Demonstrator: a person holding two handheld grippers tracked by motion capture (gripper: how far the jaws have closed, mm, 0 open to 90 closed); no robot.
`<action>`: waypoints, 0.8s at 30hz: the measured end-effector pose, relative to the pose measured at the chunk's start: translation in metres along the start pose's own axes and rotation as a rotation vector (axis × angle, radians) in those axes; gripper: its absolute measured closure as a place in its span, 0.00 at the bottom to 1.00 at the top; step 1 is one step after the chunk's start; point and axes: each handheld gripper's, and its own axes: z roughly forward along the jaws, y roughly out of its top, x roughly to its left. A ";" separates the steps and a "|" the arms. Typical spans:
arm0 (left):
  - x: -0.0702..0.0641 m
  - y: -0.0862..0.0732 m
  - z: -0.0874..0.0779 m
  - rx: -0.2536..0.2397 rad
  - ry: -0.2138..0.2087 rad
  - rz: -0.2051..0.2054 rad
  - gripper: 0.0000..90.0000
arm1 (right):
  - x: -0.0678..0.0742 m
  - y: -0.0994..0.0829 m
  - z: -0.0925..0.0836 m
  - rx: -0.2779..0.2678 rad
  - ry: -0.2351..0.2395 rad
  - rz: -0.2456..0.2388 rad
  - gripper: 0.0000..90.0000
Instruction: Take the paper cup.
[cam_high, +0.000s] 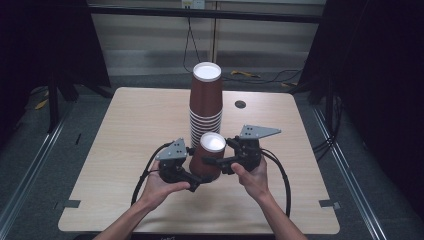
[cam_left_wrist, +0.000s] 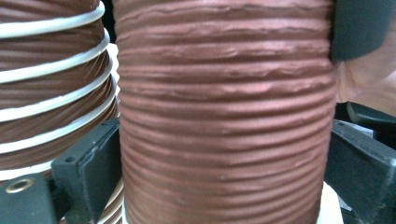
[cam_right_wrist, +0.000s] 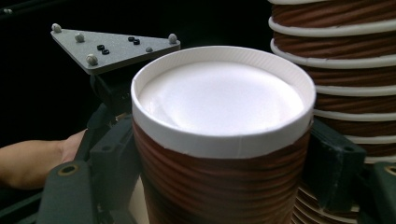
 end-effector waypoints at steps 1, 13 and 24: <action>0.000 0.001 0.001 -0.003 -0.003 -0.003 0.07 | 0.000 0.000 0.000 -0.005 0.002 0.000 0.26; 0.000 0.000 0.000 0.018 -0.017 -0.003 0.12 | 0.001 -0.002 0.002 0.002 0.009 -0.001 0.25; 0.005 -0.003 -0.002 0.079 -0.045 -0.002 0.16 | -0.003 -0.005 0.007 0.040 0.042 0.027 0.16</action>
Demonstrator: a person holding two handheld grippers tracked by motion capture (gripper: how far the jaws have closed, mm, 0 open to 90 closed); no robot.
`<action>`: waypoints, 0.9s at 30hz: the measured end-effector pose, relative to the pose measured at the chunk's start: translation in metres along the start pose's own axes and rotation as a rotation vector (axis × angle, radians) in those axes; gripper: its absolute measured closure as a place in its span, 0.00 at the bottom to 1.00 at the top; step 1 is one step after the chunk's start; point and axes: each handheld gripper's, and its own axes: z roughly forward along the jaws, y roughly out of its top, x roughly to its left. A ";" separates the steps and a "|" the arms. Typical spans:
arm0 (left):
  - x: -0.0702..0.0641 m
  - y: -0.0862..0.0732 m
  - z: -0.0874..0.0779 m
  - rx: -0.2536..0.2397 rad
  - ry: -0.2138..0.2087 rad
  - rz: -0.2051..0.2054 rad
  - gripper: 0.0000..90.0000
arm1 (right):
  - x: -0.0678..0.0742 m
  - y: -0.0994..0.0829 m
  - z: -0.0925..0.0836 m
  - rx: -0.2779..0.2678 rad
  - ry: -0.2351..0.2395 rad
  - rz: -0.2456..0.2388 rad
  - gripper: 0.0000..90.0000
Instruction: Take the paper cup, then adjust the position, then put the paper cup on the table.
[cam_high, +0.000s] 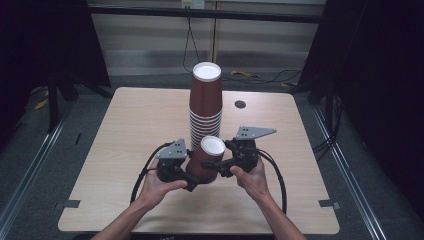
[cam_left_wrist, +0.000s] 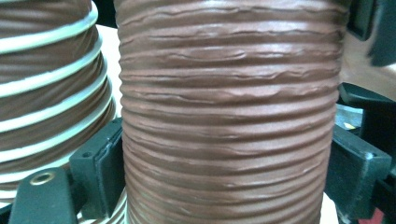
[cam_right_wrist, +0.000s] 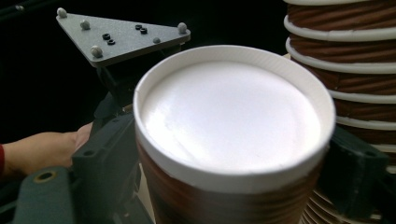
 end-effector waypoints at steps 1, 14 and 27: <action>0.000 -0.001 0.000 0.003 -0.004 -0.001 0.16 | 0.001 0.000 0.000 -0.001 0.002 -0.003 0.16; 0.010 -0.005 -0.019 0.040 0.040 0.004 0.16 | -0.003 -0.003 -0.015 0.051 -0.032 -0.009 0.16; 0.012 -0.002 -0.022 0.130 0.051 0.025 0.16 | -0.009 -0.005 -0.023 0.162 -0.035 -0.015 0.16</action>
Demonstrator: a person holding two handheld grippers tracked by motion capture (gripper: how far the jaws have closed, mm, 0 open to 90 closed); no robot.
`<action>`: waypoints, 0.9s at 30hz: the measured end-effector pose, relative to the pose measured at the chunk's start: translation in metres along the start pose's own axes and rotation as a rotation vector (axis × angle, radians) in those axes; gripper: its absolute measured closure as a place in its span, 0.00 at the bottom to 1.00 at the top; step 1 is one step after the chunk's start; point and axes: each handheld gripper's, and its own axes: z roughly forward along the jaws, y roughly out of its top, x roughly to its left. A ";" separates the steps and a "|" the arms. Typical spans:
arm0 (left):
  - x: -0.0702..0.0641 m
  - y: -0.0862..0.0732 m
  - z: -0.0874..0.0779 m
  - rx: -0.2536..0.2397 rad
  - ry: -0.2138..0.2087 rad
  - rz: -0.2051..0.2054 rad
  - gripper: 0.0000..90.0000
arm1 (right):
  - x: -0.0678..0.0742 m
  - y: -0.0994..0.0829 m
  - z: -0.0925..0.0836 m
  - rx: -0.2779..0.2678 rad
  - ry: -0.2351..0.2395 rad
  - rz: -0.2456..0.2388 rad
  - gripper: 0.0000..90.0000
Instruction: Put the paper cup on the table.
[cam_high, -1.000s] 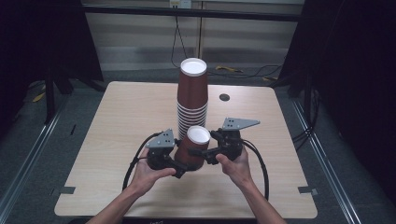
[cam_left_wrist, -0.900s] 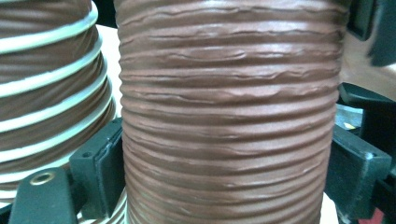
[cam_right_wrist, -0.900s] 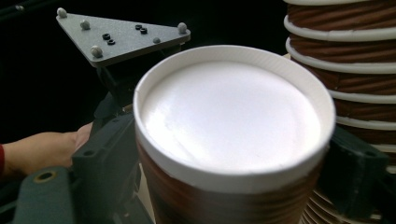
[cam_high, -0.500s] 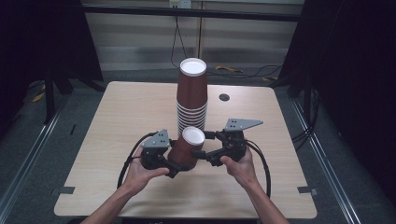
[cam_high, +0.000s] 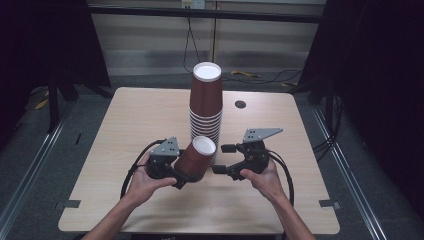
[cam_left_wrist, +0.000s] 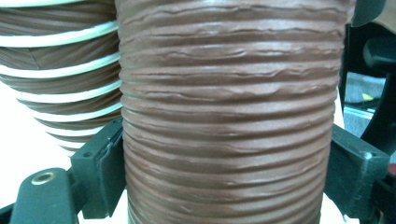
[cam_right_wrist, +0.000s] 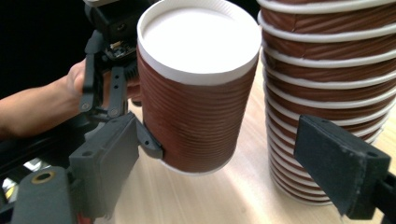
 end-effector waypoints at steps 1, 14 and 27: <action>0.000 0.000 0.000 0.004 -0.010 0.001 0.16 | 0.000 0.000 0.000 0.016 -0.001 -0.007 0.16; 0.002 -0.001 0.004 0.122 -0.020 0.045 0.17 | -0.003 -0.002 0.005 0.124 -0.013 -0.064 0.17; -0.003 0.003 0.009 0.228 -0.013 0.079 0.17 | 0.001 -0.004 0.007 0.238 -0.036 -0.124 0.16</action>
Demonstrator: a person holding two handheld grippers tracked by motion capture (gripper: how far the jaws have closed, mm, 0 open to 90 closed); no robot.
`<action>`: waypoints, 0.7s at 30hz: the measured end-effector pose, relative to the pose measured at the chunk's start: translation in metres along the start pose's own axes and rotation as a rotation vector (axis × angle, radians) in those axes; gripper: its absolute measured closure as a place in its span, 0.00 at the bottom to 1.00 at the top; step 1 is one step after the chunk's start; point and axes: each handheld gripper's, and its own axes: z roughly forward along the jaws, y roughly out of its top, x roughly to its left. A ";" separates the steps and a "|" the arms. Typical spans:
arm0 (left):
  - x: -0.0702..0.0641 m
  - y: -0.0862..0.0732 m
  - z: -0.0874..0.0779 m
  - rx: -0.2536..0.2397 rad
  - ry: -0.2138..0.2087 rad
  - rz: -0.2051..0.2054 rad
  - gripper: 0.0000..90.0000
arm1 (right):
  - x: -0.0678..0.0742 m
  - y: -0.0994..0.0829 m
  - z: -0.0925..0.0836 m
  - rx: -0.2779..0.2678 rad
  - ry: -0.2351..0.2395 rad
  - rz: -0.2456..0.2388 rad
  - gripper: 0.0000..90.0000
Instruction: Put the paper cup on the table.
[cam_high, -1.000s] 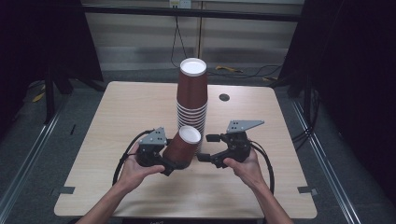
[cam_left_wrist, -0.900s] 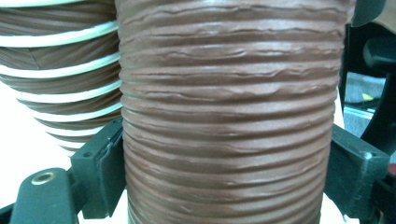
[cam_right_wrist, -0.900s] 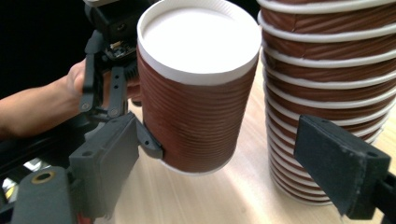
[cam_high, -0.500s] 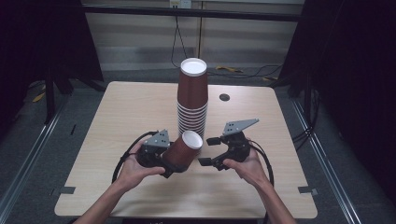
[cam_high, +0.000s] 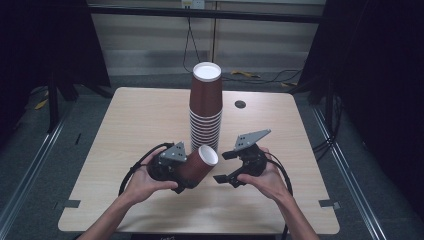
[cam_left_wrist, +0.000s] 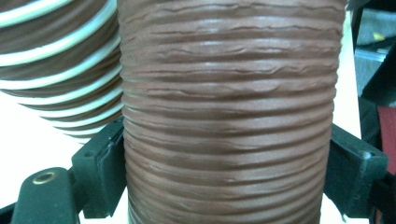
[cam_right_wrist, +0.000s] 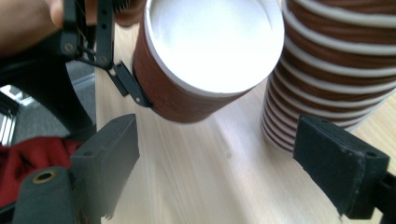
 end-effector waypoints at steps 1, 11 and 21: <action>-0.001 0.001 0.000 0.019 0.009 0.005 0.17 | 0.000 0.000 0.000 0.000 0.000 0.000 0.16; 0.000 0.011 0.000 0.130 0.020 0.062 0.17 | -0.003 0.001 0.005 0.082 0.012 0.010 0.19; -0.001 0.016 0.005 0.206 0.015 0.105 0.17 | -0.002 0.004 0.011 0.148 0.006 -0.020 0.16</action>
